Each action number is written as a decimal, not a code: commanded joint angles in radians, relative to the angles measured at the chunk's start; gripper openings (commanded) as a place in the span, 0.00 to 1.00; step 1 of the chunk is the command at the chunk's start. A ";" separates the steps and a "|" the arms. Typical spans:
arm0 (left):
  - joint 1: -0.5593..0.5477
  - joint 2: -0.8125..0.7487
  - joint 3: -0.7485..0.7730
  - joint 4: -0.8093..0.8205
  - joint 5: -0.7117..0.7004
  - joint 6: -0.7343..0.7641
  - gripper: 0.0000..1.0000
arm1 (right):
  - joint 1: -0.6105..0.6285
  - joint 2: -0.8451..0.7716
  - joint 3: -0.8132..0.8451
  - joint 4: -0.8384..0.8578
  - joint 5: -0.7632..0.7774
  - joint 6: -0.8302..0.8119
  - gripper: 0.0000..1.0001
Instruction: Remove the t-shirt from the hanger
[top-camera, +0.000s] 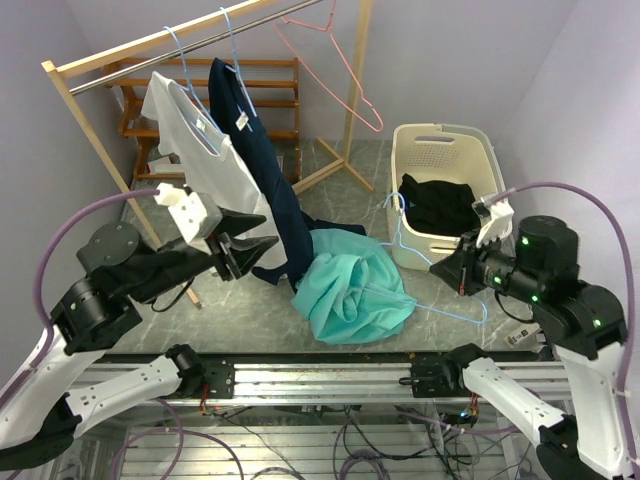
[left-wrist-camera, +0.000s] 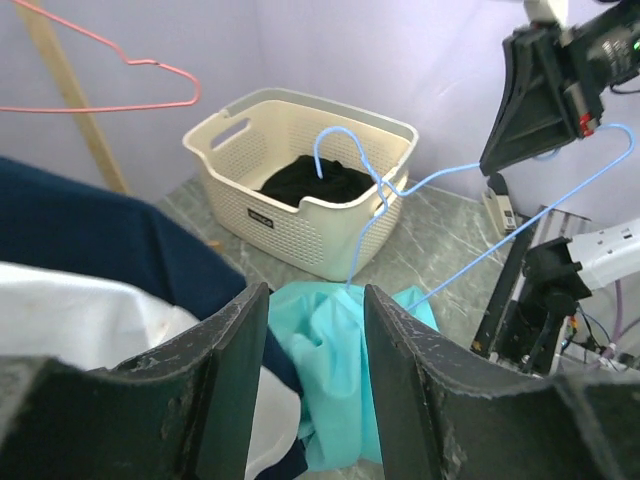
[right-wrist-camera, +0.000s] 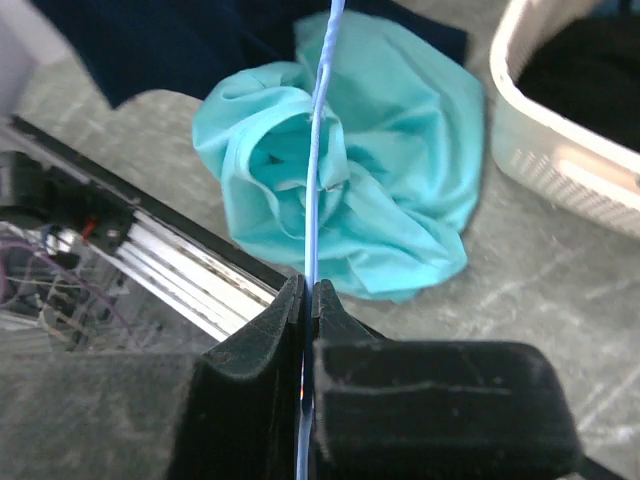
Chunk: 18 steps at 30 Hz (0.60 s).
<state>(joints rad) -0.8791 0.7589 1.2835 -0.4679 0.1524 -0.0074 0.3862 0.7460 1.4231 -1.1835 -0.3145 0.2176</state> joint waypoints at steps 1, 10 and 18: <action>-0.002 -0.051 -0.049 -0.003 -0.116 -0.014 0.53 | 0.002 0.040 -0.039 -0.041 0.154 0.019 0.00; -0.002 -0.121 -0.152 -0.030 -0.170 -0.038 0.52 | 0.000 0.078 0.218 -0.082 0.139 0.029 0.00; -0.003 -0.228 -0.236 -0.035 -0.227 -0.086 0.50 | 0.000 0.061 0.372 0.003 0.141 0.083 0.00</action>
<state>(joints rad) -0.8791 0.5941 1.0775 -0.5182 -0.0231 -0.0525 0.3862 0.8078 1.7611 -1.2396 -0.1822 0.2691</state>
